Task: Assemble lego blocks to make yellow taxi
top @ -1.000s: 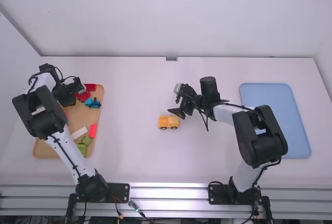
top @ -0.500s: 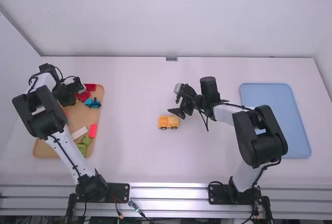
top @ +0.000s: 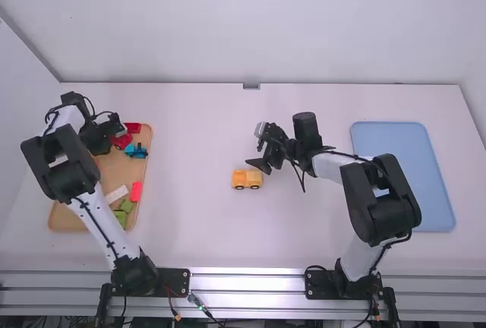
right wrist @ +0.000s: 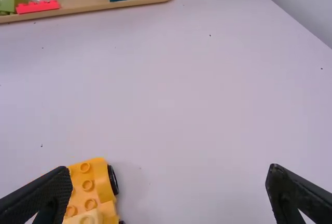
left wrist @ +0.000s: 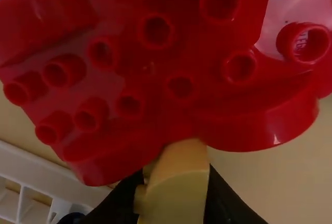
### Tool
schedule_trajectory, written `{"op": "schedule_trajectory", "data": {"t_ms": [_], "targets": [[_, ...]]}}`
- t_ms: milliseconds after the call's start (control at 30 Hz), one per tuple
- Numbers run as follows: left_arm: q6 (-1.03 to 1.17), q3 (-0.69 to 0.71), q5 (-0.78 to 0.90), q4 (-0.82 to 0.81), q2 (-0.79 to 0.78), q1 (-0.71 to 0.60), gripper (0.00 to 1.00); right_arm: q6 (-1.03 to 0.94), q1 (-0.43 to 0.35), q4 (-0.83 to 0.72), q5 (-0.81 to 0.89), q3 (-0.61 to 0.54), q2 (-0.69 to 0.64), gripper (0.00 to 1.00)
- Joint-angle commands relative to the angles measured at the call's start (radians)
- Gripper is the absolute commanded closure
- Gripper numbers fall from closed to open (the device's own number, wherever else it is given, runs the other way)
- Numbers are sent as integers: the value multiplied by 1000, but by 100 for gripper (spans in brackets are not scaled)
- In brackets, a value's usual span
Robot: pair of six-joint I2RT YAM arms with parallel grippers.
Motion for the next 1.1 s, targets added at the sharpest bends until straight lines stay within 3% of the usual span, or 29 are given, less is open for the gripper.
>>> {"op": "schedule_trajectory", "data": {"t_ms": [0,400,667,767,867,1067], "targets": [[-2,-29,-15,-6,10,-3,68,6,0,-3,-8,6,-10,1],[-8,-29,-31,-14,10,0,67,6,0,-4,-8,6,-11,1],[-7,-29,-32,-23,10,2,53,6,0,-4,-8,6,-10,1],[-7,-29,-32,-24,10,-3,58,6,0,-3,-8,6,-10,1],[-7,-29,-30,-21,10,-3,72,6,0,-4,-8,6,-11,1],[-7,-29,-33,-19,10,-2,78,6,0,-3,-8,6,-10,1]]}}
